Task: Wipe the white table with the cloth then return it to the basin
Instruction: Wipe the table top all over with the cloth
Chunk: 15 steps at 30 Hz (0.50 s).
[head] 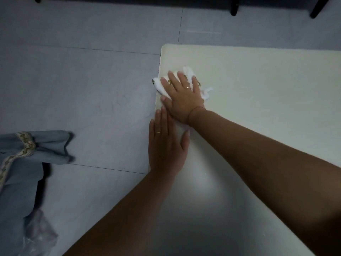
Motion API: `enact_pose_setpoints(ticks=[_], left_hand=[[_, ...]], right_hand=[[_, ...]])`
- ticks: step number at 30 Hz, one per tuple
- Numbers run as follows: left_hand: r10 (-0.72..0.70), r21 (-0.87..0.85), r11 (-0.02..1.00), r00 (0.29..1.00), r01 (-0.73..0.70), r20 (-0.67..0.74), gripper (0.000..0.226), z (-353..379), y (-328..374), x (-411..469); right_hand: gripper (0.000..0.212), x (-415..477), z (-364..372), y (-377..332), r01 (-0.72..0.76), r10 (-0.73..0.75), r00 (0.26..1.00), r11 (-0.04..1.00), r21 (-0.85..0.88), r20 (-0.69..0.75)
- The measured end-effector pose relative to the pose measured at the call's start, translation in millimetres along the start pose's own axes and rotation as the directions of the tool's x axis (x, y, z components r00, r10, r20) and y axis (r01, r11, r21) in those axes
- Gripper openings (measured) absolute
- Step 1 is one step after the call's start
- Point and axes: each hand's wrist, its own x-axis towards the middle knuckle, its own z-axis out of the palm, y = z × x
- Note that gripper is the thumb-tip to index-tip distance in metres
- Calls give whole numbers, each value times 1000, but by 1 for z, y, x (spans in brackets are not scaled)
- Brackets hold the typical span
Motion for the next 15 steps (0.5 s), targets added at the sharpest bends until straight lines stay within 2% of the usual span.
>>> enact_pose_setpoints(ticks=[2,3,4,6,8,10,12,15], left_hand=[[7,-7,1000,1000,-7,13,70,-1,0,0],[11,-10,1000,1000,-11,19,71,-1,0,0],[11,-13,1000,1000,-10,21,71,-1,0,-1],[3,-11,1000,1000,-3,21,71,0,0,-1],[1,-9,1000,1000,-1,18,71,1,0,0],[3,-2,1000,1000,-3,22,72,1,0,0],[3,8,1000,999,-3,34,72,2,0,-1],[1,-4,1000,999,-1,37,72,1,0,-1]], right_hand=[[56,6,-7,22,135,-135,991,991,-19,0],[57,10,-11,35,143,-143,990,989,-36,-6],[58,16,-13,49,95,-95,995,994,-47,-10],[59,30,-17,67,-122,122,992,992,-9,-15],[59,42,-14,62,-317,318,947,947,50,-28],[59,51,-11,39,-373,375,927,926,64,-29],[59,57,-8,17,-264,265,964,964,45,-16],[57,61,-13,17,16,-16,1000,1000,9,-1]])
